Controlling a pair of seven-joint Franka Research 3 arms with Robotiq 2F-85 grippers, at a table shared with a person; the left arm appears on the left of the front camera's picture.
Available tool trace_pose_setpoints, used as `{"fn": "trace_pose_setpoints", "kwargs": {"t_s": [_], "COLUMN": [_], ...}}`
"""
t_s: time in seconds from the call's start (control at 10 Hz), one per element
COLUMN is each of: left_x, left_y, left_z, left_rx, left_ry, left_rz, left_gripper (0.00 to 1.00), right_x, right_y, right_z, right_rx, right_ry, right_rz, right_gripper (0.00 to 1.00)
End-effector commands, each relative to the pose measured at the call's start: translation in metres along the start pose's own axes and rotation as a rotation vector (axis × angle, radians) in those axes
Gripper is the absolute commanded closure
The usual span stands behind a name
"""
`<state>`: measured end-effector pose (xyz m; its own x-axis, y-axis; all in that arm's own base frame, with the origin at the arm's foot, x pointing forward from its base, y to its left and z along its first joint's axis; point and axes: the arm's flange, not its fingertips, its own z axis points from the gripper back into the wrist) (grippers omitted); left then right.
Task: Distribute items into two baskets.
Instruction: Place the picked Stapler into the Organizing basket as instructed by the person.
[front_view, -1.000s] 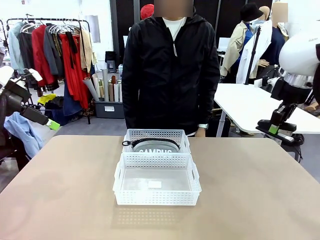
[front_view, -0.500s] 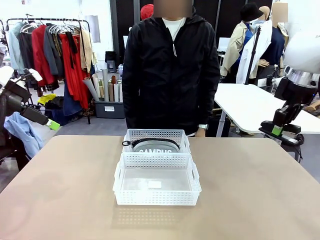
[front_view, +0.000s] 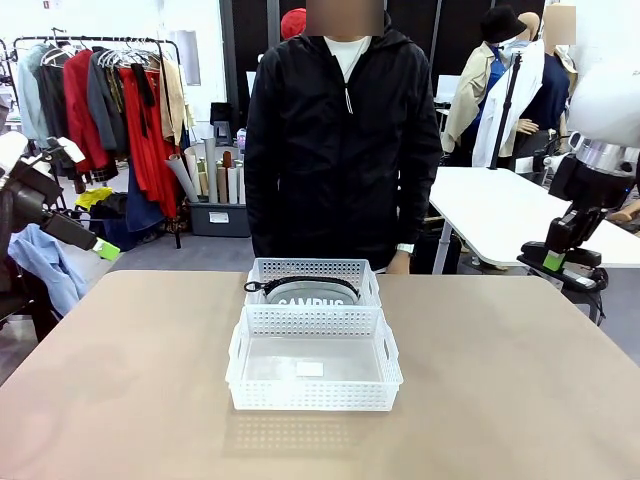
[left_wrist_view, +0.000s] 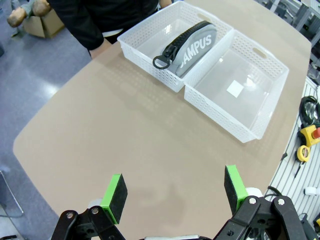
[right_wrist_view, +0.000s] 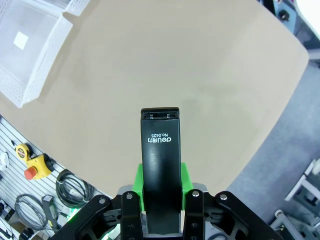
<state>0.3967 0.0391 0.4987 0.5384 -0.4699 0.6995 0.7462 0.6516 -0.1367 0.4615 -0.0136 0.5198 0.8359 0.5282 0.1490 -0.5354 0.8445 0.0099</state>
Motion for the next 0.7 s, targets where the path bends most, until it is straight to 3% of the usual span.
{"fn": "trace_pose_setpoints", "kwargs": {"t_s": [0.0, 0.6], "left_x": [0.0026, 0.0026], "left_y": [0.0006, 0.0006], "left_z": [0.0003, 0.0003], "left_rx": [0.002, 0.002], "left_ry": [0.004, 0.004], "left_rz": [0.012, 0.012], "left_gripper": [0.0, 0.0], "right_x": [0.0012, 0.0012], "right_y": [-0.0005, -0.0005], "right_z": [0.0017, 0.0017], "right_rx": [-0.014, -0.014], "right_ry": [-0.01, -0.01], "right_rz": [-0.002, -0.002], "right_gripper": [1.0, 1.0]}}
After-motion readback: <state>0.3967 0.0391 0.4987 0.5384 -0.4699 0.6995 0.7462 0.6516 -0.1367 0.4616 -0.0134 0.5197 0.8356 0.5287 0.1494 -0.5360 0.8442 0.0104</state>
